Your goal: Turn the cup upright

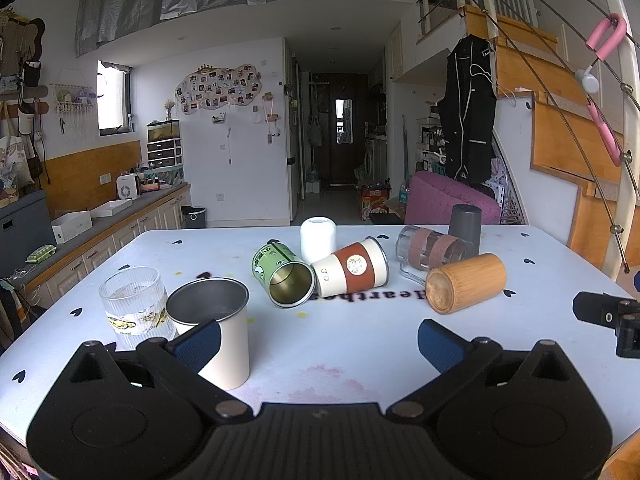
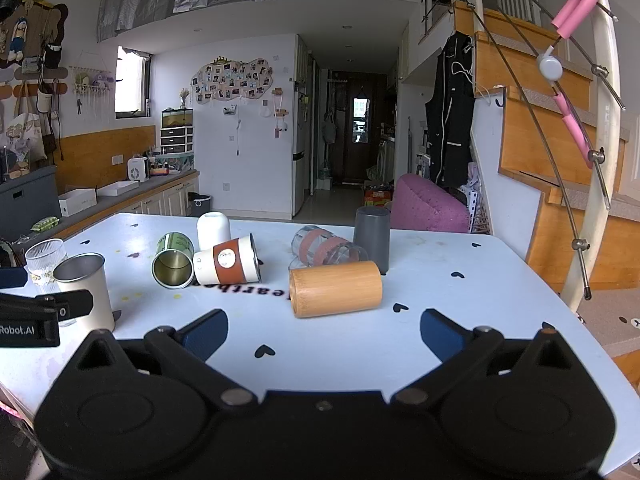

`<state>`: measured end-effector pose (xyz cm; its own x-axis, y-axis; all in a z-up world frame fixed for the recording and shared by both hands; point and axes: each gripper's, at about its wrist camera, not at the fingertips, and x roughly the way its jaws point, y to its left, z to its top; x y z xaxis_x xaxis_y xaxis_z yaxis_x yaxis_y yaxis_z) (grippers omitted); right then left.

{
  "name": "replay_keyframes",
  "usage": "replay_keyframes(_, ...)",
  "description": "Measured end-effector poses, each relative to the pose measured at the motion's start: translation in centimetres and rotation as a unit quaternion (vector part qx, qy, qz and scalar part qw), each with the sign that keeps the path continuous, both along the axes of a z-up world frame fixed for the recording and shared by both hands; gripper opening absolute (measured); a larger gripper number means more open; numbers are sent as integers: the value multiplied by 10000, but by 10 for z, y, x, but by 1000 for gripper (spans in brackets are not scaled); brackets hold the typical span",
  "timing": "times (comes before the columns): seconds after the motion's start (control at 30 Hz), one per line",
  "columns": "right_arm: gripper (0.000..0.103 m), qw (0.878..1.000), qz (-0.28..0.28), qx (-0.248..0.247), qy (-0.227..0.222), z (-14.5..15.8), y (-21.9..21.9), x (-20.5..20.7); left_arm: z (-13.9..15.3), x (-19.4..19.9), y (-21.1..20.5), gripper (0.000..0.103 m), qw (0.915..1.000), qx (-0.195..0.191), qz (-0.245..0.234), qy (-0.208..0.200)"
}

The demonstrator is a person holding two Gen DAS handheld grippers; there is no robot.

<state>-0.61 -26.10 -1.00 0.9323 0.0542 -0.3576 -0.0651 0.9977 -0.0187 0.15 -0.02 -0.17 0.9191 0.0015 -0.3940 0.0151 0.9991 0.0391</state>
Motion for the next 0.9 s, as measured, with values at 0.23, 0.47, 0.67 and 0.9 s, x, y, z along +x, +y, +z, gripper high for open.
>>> replay_keyframes(0.23, 103, 10000, 19, -9, -17, -1, 1, 1, 0, 0, 0, 103, 10000, 2, 0, 4)
replay_keyframes(0.47, 103, 10000, 25, -11, -21, -12, 6, 3, 0, 0, 0, 103, 10000, 4, -1, 3)
replay_keyframes(0.67, 103, 10000, 24, -5, -20, -12, 6, 3, 0, 0, 0, 103, 10000, 3, -3, 6)
replay_keyframes(0.9, 103, 10000, 24, -4, -20, -12, 7, 3, 0, 0, 0, 103, 10000, 6, 0, 4)
